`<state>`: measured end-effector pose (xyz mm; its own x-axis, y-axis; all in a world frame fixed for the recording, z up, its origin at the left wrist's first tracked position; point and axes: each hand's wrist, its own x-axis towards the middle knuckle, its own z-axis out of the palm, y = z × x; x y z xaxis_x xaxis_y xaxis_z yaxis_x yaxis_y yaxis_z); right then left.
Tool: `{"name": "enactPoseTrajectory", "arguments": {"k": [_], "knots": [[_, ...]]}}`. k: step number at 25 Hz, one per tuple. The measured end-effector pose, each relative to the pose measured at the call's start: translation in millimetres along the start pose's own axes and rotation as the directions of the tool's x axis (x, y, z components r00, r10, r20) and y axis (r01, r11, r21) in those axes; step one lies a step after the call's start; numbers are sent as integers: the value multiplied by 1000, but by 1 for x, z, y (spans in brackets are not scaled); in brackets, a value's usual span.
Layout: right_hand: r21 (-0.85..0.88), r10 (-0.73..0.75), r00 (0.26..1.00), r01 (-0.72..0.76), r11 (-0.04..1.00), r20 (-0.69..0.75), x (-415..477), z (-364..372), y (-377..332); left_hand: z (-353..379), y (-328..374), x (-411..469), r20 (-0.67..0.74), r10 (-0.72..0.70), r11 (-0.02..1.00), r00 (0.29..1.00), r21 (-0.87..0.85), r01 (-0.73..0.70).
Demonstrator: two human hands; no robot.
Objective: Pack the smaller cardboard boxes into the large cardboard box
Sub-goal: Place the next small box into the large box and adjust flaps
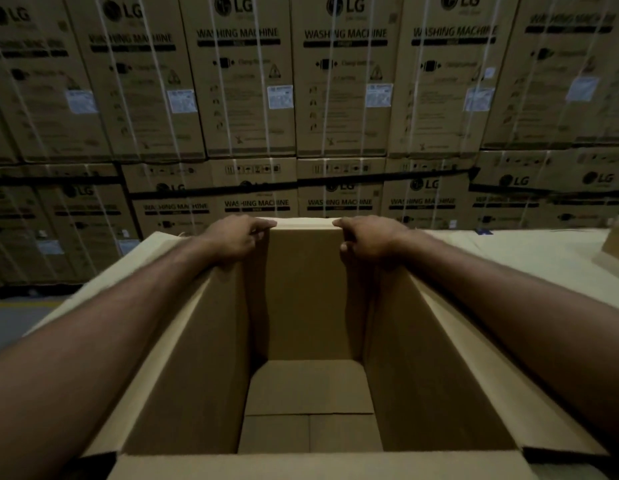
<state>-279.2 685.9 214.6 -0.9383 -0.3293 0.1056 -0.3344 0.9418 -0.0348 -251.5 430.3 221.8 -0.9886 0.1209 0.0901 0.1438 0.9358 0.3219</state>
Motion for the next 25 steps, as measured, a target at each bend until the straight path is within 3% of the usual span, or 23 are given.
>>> {"name": "enactPoseTrajectory", "arguments": {"k": [4,7,9,13,21,25], "knots": [[-34,85,988,-90,995,-125,-31,-13,-4,-17,4,-33,45,27,999,999,-47,-24],[69,256,967,-256,964,10,-82,-17,-4,-29,-2,-73,221,-31,977,975,213,-18],[55,301,951,-305,951,75,-123,-12,-8,-30,-10,-99,260,-55,975,964,220,-4],[148,359,933,-359,921,29,-186,-12,-24,-12,-15,-127,155,-15,991,988,136,-6],[322,361,926,-311,894,-107,-239,-30,-48,-20,4,-182,-59,-2,1000,998,12,2],[452,294,943,-197,870,-155,-294,-33,-46,-28,60,-263,-149,97,962,984,-241,-131]]}}
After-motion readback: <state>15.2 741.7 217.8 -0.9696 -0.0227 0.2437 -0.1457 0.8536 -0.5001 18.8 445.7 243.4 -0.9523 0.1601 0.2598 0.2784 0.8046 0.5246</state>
